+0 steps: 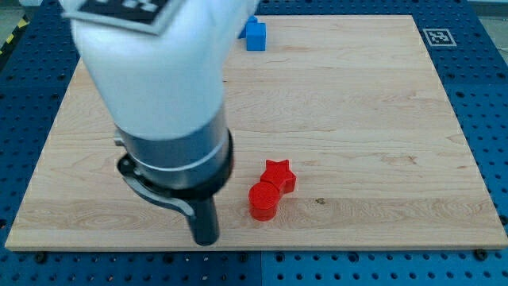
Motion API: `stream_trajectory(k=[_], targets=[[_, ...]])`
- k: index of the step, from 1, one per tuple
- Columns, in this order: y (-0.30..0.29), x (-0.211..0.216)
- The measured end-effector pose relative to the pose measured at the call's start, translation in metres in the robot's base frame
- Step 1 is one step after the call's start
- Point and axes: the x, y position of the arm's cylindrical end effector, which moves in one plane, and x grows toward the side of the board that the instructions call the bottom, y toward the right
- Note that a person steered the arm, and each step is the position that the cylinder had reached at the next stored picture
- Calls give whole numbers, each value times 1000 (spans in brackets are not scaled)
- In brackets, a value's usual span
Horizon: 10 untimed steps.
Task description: Move the red blocks towards the center of the board
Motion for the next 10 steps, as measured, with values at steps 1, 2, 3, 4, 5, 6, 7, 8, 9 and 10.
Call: stream_trajectory(k=[1, 2, 3, 4, 5, 6, 7, 8, 9, 10], targets=[[1, -1], [22, -11], [47, -21], [49, -21], [64, -21], [70, -18], [70, -6], [70, 0], [77, -2], [87, -3]])
